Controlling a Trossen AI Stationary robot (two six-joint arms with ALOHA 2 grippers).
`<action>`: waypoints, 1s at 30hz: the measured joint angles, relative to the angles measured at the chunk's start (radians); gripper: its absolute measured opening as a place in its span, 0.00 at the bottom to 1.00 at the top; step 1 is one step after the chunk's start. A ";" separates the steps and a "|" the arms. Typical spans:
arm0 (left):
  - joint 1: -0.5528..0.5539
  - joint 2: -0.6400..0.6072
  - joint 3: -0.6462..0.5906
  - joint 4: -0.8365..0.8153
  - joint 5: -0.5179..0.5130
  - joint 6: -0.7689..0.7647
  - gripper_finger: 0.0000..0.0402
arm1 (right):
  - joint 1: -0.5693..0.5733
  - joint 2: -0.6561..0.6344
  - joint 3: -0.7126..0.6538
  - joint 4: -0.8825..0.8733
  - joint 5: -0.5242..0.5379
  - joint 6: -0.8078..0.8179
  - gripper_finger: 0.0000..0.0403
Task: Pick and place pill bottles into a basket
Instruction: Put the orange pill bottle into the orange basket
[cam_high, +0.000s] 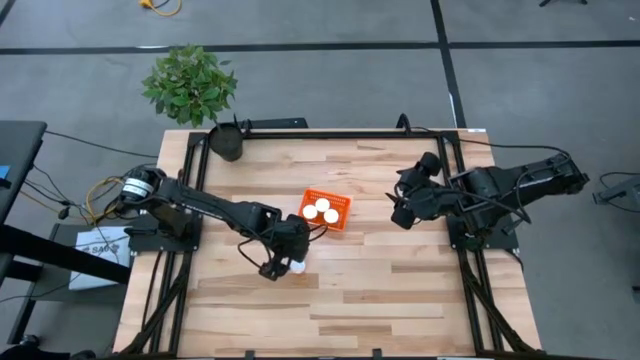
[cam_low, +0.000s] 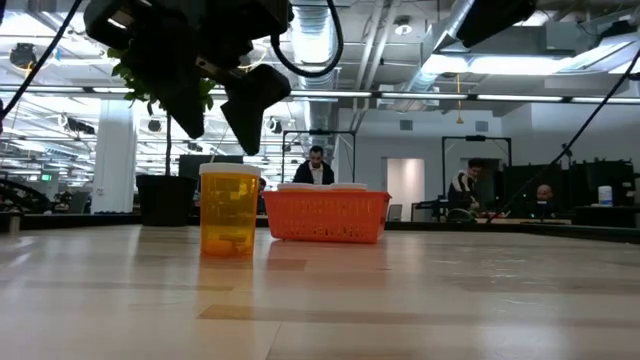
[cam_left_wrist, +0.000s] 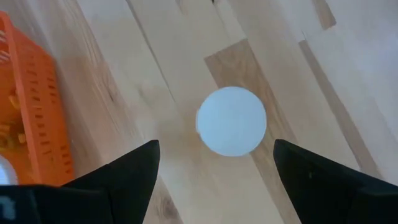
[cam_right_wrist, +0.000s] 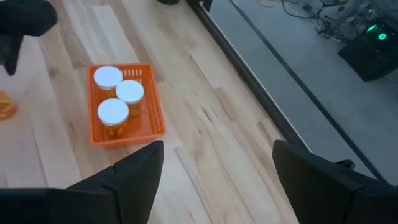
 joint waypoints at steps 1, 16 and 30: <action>0.005 0.000 0.000 -0.004 0.011 0.000 0.76 | 0.003 0.000 0.000 0.000 0.000 0.001 0.74; 0.020 0.000 0.000 -0.006 0.097 0.063 0.76 | 0.003 0.000 0.000 0.015 -0.001 0.004 0.74; 0.018 0.001 0.000 0.007 0.044 -0.064 0.76 | 0.003 0.000 0.000 0.014 -0.061 0.027 0.74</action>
